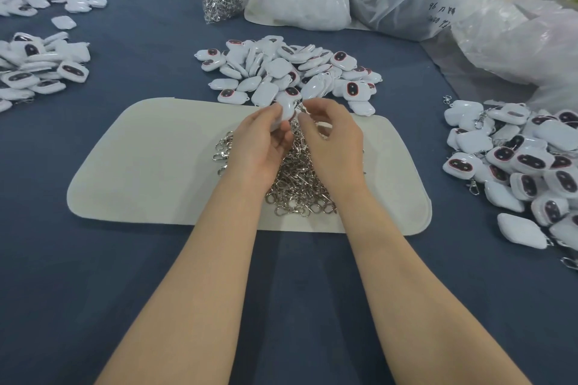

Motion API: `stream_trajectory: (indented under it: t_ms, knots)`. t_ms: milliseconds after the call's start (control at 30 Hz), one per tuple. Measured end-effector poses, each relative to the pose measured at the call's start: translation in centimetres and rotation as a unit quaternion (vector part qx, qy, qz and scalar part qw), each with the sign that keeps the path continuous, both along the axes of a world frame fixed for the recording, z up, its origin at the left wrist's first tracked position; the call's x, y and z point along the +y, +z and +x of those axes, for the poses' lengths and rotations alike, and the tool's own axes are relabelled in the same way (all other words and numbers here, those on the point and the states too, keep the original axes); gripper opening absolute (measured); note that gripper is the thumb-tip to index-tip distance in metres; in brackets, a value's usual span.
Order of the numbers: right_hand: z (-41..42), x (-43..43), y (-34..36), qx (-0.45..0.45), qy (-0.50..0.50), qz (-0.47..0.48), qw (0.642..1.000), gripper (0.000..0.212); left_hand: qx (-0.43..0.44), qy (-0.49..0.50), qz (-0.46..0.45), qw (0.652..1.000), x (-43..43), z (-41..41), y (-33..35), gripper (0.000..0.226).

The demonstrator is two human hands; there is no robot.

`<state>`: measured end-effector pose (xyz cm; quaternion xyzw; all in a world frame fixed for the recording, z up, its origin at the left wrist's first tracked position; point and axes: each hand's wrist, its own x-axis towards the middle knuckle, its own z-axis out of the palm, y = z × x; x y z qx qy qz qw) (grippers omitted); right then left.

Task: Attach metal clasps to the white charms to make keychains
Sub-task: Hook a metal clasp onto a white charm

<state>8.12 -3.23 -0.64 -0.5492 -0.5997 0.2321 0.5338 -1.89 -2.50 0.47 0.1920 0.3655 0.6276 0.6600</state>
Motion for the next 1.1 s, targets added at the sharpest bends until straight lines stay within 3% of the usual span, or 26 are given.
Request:
stream_trajectory:
  t_ms: [333,467,700,1100]
  knots:
    - [-0.1,-0.3,0.4,0.030,-0.024,0.054,0.998,0.009,0.020,-0.035,-0.019,0.999,-0.3,0.4,0.4,0.002]
    - [0.1,-0.3,0.3,-0.024,-0.041,0.062,0.997,0.007,0.141,0.044,0.029,0.989,-0.4,0.5,0.1,0.015]
    - [0.5,-0.1,0.0,-0.120,-0.044,0.066,0.990,0.012,0.373,0.127,0.171,0.903,-0.9,0.9,-0.3,0.025]
    - [0.6,-0.1,-0.2,-0.201,-0.003,0.061,0.978,0.016,0.547,0.124,0.253,0.788,-0.9,0.8,-0.9,0.028]
